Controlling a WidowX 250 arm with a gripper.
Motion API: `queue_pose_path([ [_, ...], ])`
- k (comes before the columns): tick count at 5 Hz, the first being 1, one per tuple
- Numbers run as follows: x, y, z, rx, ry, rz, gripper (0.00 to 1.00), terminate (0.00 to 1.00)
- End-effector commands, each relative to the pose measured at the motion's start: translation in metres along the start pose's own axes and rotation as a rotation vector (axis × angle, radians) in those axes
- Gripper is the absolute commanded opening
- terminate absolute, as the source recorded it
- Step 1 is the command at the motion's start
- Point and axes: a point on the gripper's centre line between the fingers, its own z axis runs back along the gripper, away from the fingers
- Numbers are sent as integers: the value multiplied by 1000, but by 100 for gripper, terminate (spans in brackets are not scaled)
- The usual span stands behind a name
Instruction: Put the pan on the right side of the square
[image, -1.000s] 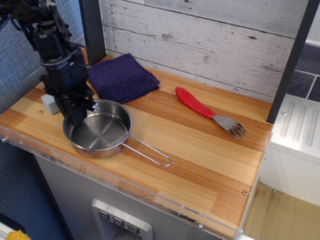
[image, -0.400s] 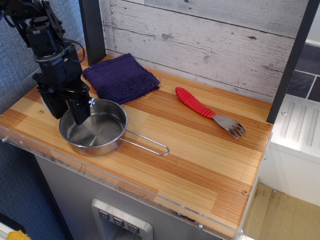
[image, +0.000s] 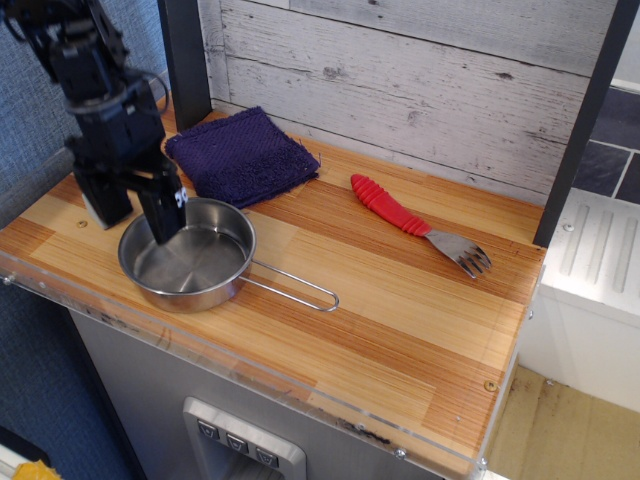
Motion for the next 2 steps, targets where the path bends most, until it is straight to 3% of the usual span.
queue_pose_path([
  [1,30,-8,90,146,-180,-169,100,0],
  [2,32,-8,111,171,-168,-273,100,0],
])
